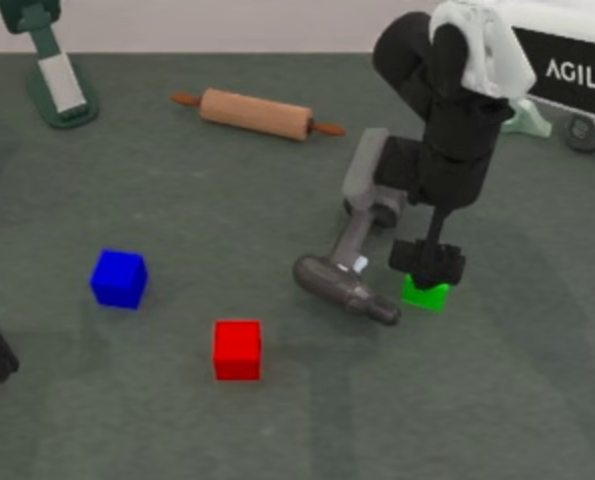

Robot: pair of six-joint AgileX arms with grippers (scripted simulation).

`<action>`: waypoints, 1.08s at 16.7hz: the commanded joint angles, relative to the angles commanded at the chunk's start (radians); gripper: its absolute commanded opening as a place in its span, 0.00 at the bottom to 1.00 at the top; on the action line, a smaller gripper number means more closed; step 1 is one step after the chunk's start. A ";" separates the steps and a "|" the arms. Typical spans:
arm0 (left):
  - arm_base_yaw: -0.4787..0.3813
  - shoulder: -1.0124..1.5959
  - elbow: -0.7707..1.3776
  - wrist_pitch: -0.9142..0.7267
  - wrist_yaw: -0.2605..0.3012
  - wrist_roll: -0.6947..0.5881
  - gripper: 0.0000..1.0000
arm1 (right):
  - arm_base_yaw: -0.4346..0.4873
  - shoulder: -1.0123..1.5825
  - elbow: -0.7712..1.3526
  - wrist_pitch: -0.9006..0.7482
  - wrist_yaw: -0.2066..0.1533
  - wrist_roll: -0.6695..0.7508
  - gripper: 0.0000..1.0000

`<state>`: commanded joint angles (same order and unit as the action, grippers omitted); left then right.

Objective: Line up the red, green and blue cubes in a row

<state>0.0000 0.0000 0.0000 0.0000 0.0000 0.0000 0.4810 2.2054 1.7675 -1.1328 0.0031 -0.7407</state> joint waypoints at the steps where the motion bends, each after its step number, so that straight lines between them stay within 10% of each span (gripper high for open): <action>1: 0.000 0.000 0.000 0.000 0.000 0.000 1.00 | 0.005 0.004 0.003 -0.001 0.000 0.001 1.00; 16: 0.000 0.000 0.000 0.000 0.000 0.000 1.00 | 0.001 0.123 -0.169 0.292 0.001 0.003 1.00; 18: 0.000 0.000 0.000 0.000 0.000 0.000 1.00 | 0.001 0.123 -0.169 0.292 0.001 0.003 0.85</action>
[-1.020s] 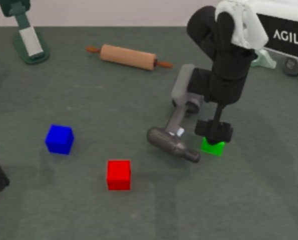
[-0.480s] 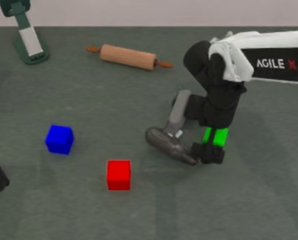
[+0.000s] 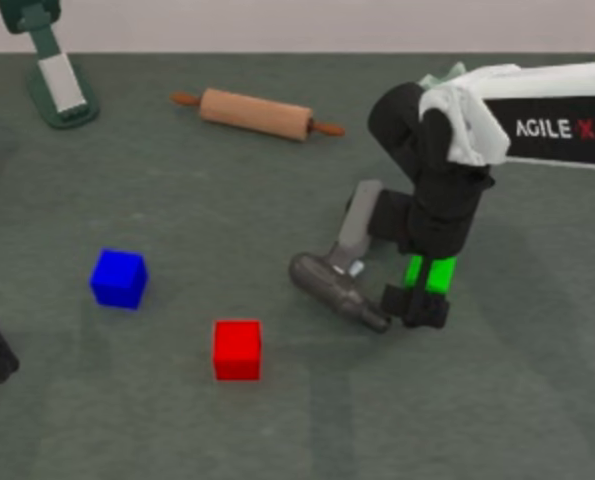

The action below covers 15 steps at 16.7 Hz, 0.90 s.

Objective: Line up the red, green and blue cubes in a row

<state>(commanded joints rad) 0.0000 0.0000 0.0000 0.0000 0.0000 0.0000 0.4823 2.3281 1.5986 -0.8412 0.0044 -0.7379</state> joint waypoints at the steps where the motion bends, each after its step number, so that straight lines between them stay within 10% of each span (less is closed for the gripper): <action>1: 0.000 0.000 0.000 0.000 0.000 0.000 1.00 | 0.000 0.000 0.000 0.000 0.000 0.000 0.77; 11: 0.000 0.000 0.000 0.000 0.000 0.000 1.00 | 0.000 0.000 0.000 0.000 0.000 0.000 0.02; 15: 0.000 0.000 0.000 0.000 0.000 0.000 1.00 | 0.000 0.000 0.000 0.000 0.000 0.000 0.00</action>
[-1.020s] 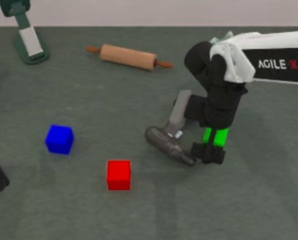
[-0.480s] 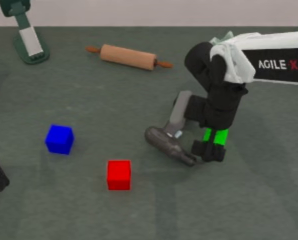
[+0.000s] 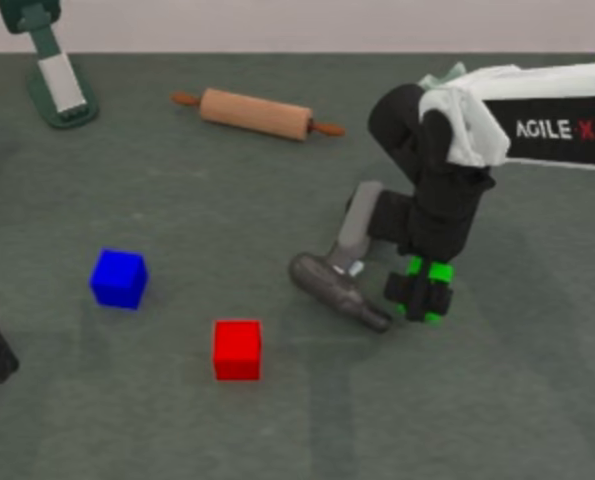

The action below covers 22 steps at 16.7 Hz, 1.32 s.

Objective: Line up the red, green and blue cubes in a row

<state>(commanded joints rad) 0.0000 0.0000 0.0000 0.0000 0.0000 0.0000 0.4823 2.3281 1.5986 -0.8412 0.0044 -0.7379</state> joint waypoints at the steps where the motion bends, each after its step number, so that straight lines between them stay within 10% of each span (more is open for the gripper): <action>1: 0.000 0.000 0.000 0.000 0.000 0.000 1.00 | 0.000 0.000 0.000 0.000 0.000 0.000 0.00; 22: 0.000 0.000 0.000 0.000 0.000 0.000 1.00 | 0.046 -0.124 0.147 -0.261 -0.015 0.003 0.00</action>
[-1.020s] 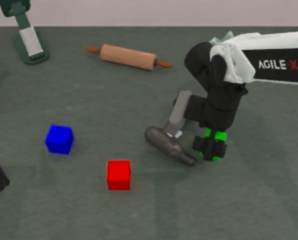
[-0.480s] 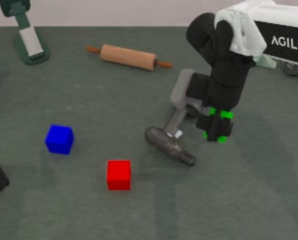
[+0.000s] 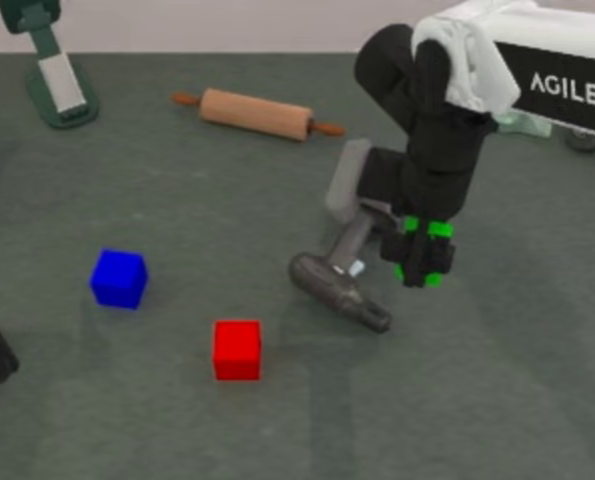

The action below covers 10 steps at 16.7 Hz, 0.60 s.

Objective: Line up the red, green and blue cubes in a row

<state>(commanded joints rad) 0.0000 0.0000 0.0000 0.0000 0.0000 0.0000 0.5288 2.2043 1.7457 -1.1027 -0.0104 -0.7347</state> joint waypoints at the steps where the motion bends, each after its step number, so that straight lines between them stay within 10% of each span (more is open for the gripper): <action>1: 0.000 0.000 0.000 0.000 0.000 0.000 1.00 | 0.031 0.000 0.007 -0.008 0.000 -0.006 0.00; 10: 0.000 0.000 0.000 0.000 0.000 0.000 1.00 | 0.258 -0.013 0.057 -0.062 0.004 -0.039 0.00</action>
<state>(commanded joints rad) 0.0000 0.0000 0.0000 0.0000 0.0000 0.0000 0.7871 2.1910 1.8028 -1.1648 -0.0064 -0.7733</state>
